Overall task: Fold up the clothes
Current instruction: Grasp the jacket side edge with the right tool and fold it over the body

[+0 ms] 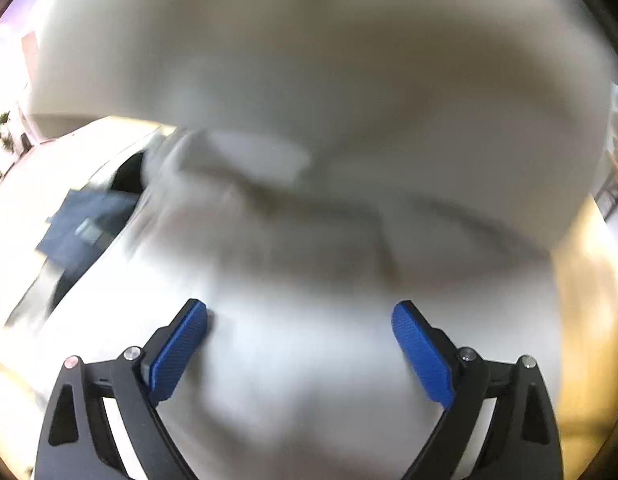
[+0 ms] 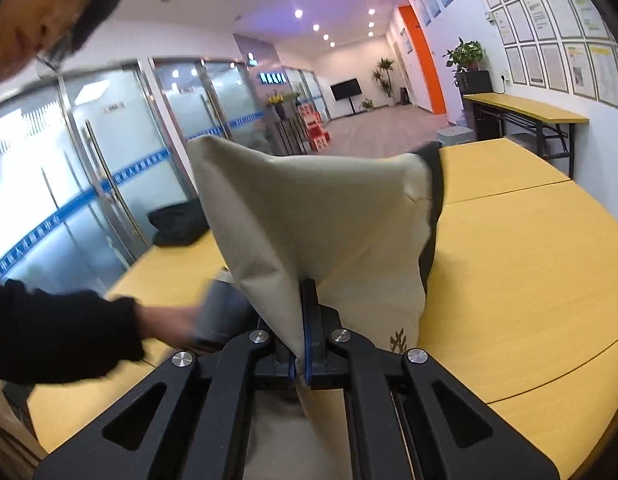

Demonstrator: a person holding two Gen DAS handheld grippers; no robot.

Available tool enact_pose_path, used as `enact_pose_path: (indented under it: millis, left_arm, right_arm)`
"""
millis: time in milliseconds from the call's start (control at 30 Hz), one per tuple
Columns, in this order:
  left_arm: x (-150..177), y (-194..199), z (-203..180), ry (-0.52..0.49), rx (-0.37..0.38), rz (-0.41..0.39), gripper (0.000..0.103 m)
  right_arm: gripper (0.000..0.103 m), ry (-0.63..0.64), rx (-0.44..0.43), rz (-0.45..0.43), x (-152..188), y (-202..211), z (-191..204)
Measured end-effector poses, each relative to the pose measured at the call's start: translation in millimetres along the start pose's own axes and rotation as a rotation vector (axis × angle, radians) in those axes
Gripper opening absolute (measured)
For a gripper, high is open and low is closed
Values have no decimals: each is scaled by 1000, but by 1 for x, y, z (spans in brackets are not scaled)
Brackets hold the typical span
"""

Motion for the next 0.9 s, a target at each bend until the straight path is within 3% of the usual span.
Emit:
enact_pose_path:
  millis: [167, 300, 433, 600, 667, 767, 900]
  left_arm:
    - [91, 21, 6, -4, -29, 95, 97]
    - [108, 29, 16, 53, -53, 69, 99]
    - [109, 36, 22, 74, -65, 44, 101]
    - [111, 46, 28, 100, -82, 12, 101]
    - [112, 47, 28, 107, -83, 11, 102]
    - [104, 45, 27, 124, -60, -4, 102]
    - [98, 48, 30, 151, -45, -16, 103]
  right_arm:
    - [1, -7, -41, 30, 10, -9, -11]
    - [1, 90, -126, 62, 5, -15, 22]
    - [1, 179, -225, 105, 14, -30, 69]
    - [1, 126, -233, 197, 40, -59, 57]
    - [2, 124, -281, 181, 34, -54, 64]
    - [2, 183, -391, 132, 22, -46, 104]
    - [2, 186, -460, 169, 38, -69, 119]
Point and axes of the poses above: each gripper's, at about its wrist camera, not at the fingertips, and y roughly against the way its jaws point, z to its left, x to its underside, the point moved 10 cm from there along -y, roughly the way its jaws point, and after that the axes turned 13 degrees about z, right-handed, at the moved point
